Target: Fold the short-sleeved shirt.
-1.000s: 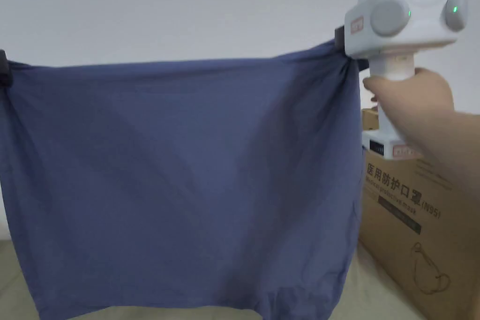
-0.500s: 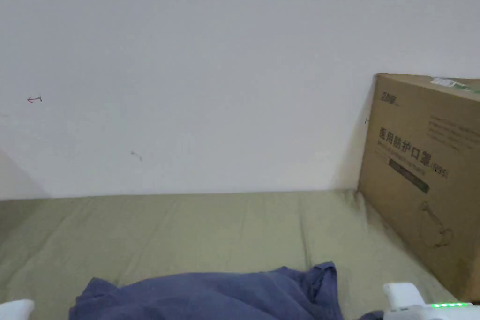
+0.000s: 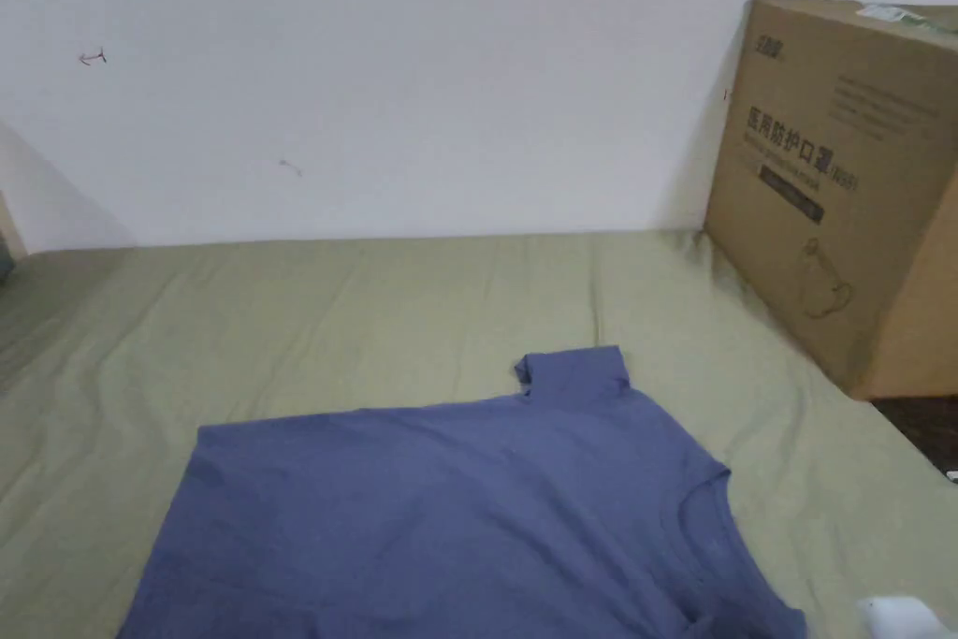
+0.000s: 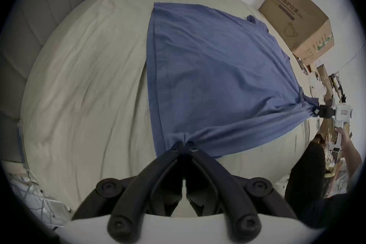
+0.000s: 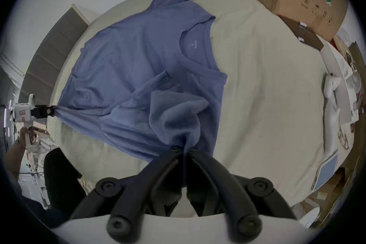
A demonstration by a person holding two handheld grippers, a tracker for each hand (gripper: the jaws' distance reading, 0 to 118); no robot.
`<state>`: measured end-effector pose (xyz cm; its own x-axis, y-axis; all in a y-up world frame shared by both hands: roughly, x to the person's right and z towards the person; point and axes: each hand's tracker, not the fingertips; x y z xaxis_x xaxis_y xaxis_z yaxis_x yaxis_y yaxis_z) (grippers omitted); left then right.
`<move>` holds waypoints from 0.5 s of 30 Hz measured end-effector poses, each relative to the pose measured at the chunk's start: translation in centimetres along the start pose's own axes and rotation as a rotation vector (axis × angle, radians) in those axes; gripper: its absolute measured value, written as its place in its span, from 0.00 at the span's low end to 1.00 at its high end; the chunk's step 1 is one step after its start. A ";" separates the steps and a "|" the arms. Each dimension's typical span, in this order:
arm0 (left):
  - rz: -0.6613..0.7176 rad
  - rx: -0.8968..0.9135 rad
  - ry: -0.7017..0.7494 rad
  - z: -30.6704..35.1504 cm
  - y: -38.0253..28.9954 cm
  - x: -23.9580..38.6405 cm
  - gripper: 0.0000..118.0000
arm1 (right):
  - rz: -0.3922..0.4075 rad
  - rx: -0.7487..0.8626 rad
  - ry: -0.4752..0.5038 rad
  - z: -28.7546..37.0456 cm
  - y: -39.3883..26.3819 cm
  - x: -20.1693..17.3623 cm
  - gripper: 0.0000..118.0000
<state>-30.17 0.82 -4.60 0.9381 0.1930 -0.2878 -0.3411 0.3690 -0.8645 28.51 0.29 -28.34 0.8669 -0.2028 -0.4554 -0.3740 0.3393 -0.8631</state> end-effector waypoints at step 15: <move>0.017 -0.062 -0.007 1.3 -2.9 0.6 0.89 | -0.056 -0.112 0.004 -0.2 -2.3 -1.0 0.80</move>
<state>-28.64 1.08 -1.69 0.9318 0.2053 -0.2994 -0.3520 0.3089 -0.8835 28.42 -0.47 -25.94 0.8861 -0.2221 -0.4068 -0.3599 0.2232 -0.9059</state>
